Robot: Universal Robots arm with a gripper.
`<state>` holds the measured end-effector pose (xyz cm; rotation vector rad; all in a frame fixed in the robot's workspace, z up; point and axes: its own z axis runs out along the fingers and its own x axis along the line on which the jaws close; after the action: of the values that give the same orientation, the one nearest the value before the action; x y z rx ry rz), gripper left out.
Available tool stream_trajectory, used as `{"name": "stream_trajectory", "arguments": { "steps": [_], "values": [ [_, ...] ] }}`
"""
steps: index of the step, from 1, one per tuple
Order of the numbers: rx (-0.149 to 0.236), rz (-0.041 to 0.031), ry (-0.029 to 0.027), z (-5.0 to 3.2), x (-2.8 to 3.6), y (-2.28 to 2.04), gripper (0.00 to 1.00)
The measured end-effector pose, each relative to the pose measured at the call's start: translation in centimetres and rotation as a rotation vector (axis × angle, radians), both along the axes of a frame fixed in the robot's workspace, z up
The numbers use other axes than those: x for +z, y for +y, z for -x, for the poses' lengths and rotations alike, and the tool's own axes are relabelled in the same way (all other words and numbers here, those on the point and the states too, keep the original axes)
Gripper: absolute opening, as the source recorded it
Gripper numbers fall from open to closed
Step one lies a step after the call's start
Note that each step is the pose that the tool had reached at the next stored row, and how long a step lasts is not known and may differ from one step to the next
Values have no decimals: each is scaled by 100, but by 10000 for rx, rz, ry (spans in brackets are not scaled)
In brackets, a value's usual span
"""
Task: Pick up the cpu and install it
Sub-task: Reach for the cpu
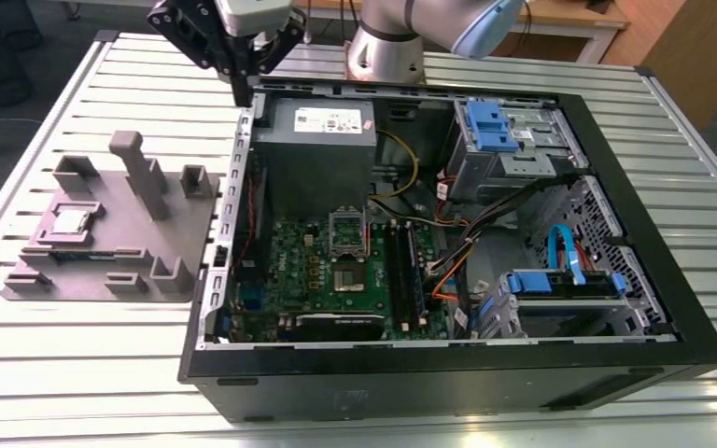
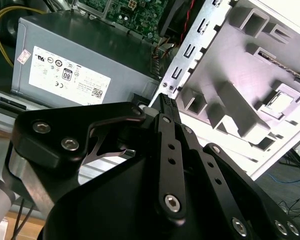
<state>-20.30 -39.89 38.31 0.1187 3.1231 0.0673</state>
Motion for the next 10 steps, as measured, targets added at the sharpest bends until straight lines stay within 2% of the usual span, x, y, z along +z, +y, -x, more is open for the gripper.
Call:
{"name": "stream_trajectory", "arguments": {
  "steps": [10],
  "values": [
    [0,1,8,25,-6,0,11]
  ]
}}
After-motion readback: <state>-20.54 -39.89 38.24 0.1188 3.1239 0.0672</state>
